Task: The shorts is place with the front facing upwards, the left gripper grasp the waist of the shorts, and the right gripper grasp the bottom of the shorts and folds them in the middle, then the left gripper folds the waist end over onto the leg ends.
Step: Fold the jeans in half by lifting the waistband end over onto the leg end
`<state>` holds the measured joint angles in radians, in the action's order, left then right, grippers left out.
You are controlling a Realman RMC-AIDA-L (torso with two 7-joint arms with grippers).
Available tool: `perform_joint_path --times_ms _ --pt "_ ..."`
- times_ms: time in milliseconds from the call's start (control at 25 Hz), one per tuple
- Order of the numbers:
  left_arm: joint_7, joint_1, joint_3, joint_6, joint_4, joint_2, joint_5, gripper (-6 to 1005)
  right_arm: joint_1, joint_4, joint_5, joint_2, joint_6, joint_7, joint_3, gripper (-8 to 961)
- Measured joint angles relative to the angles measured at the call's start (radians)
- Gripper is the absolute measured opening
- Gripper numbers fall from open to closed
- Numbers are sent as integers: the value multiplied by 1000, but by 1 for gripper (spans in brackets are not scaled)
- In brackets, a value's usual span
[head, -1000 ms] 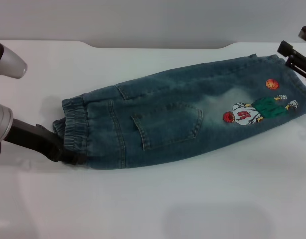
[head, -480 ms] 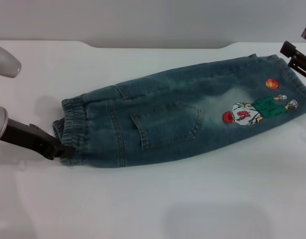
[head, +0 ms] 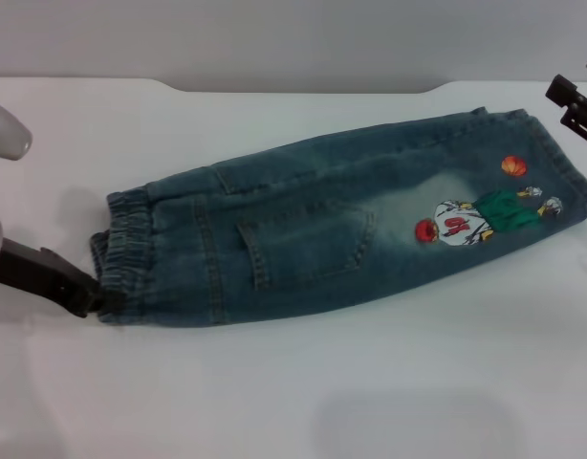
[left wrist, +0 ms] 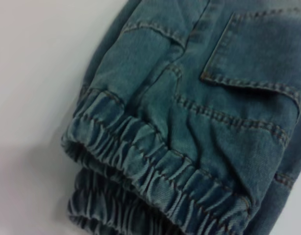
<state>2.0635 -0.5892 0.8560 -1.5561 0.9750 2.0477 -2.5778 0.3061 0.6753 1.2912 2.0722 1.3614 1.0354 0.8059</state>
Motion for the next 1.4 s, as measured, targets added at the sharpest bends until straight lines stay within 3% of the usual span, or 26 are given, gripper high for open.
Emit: perform_joint_path --times_ms 560,760,920,1000,1120,1400 --pt "-6 21 -15 1 50 -45 -52 49 37 -41 8 -1 -9 0 10 664" --pt "-11 23 -30 2 60 -50 -55 49 48 -52 9 -1 -16 -2 11 663" --pt "-11 19 -27 1 67 -44 -56 49 63 -71 13 -1 -45 -2 14 663" --pt "-13 6 -21 -3 89 -26 -57 50 76 -91 15 -2 -61 -4 15 663" --pt "-14 3 -16 -3 101 -20 -58 50 93 -119 19 -2 -85 -28 15 663" --pt "-14 -2 -1 -7 162 -1 -53 50 130 -209 16 2 -113 -107 15 511"
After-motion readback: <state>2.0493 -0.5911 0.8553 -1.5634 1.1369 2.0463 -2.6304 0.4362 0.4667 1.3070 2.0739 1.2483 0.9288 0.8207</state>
